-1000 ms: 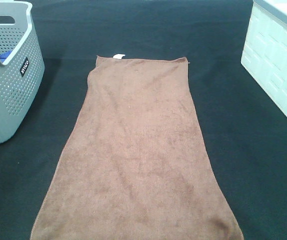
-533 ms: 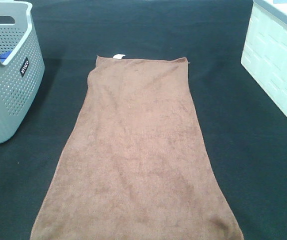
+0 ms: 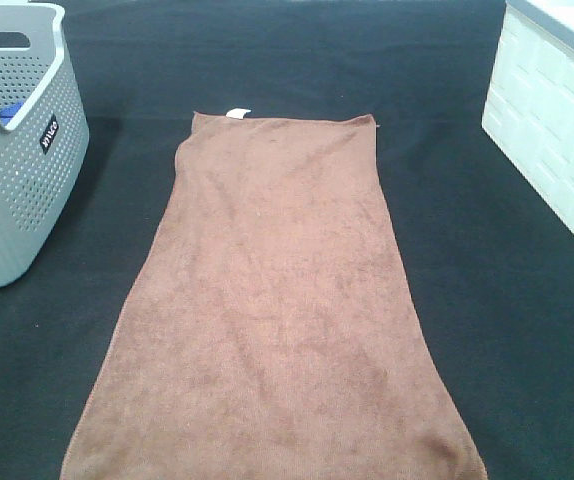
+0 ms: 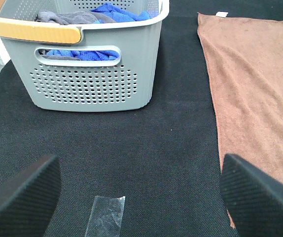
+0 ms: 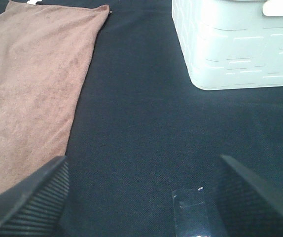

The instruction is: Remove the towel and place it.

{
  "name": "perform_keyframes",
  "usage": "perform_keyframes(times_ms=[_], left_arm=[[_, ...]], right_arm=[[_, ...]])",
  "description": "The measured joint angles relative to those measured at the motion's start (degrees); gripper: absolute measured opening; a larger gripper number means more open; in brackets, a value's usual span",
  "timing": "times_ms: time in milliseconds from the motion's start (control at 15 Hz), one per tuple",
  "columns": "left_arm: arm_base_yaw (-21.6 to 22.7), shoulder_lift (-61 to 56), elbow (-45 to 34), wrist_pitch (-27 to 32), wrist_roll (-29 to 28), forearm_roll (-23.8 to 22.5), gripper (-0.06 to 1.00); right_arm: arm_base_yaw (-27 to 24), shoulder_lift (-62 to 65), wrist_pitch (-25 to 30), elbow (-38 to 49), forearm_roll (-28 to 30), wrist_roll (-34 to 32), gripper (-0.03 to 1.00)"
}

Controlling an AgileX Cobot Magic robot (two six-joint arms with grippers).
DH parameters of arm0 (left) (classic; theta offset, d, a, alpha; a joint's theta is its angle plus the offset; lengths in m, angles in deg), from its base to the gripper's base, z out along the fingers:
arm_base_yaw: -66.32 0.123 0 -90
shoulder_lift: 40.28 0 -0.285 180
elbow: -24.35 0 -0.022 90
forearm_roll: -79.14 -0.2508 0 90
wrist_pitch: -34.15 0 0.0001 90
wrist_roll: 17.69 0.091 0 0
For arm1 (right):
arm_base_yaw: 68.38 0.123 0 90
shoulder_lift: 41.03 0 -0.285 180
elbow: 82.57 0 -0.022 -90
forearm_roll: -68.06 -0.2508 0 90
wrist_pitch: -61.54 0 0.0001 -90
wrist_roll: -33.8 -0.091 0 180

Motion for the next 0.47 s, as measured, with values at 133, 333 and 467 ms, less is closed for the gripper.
perform_keyframes(times_ms=[133, 333, 467], left_arm=[[0.0, 0.0, 0.0, 0.0, 0.0, 0.0, 0.82], [0.0, 0.0, 0.0, 0.0, 0.0, 0.0, 0.82], [0.0, 0.0, 0.0, 0.0, -0.1, 0.0, 0.82]], right_arm=[[0.0, 0.0, 0.0, 0.0, -0.1, 0.0, 0.77], [0.0, 0.0, 0.0, 0.0, -0.1, 0.0, 0.77], [0.0, 0.0, 0.0, 0.0, -0.1, 0.0, 0.77]])
